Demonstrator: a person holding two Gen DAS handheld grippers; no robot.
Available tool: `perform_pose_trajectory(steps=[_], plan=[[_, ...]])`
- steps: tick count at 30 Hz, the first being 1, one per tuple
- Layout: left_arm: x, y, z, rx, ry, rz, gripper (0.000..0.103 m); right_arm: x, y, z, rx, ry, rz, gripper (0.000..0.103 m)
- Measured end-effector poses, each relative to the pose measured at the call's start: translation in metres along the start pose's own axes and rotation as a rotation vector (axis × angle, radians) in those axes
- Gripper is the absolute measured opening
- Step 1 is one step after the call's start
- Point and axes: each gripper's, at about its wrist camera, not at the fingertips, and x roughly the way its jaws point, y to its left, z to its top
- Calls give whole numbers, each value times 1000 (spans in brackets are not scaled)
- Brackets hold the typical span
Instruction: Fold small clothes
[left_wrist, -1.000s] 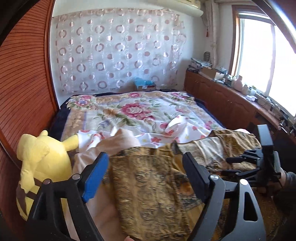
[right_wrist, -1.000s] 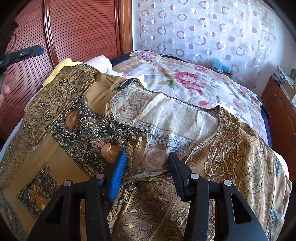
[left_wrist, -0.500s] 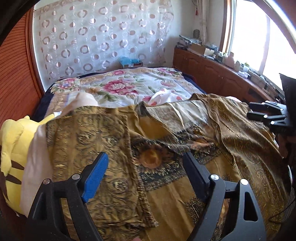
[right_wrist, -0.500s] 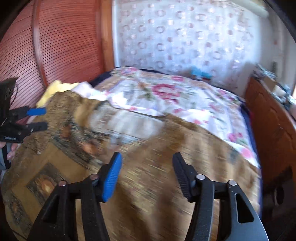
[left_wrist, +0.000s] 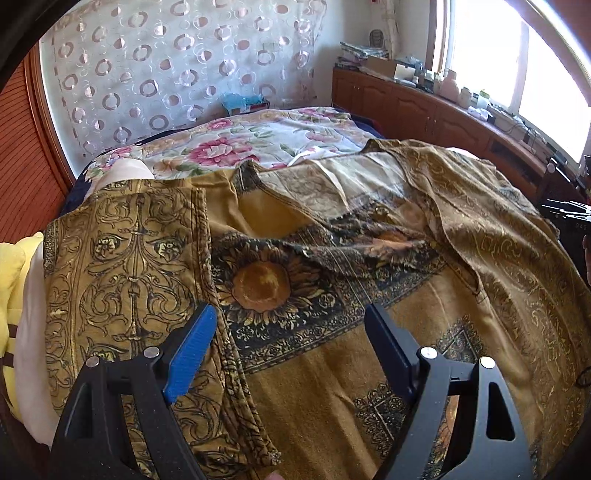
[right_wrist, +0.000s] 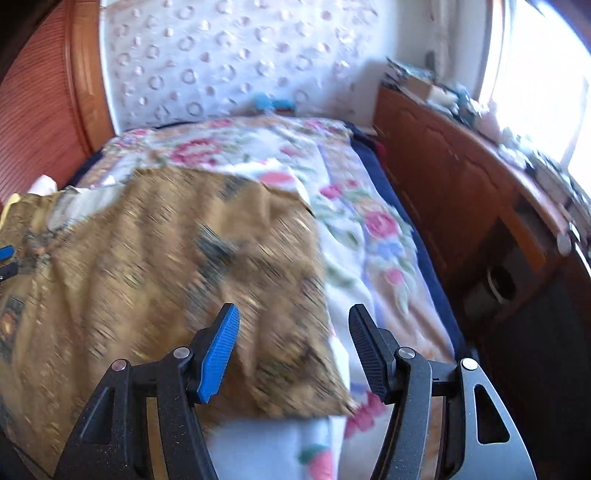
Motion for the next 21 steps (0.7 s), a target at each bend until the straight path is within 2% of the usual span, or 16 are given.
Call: perform_pose_trajectory(steps=[6, 13, 16, 21], plan=[[6, -1, 1, 11, 32, 9, 84, 8, -20, -12, 66, 51, 36, 64], [10, 2, 3, -5, 43, -6, 88, 1, -37, -8, 120, 67, 98, 63], [10, 2, 3, -3, 44, -8, 89, 1, -34, -5, 134, 74, 132, 55], [10, 2, 3, -3, 44, -7, 89, -5, -26, -4, 88, 75, 139, 31]])
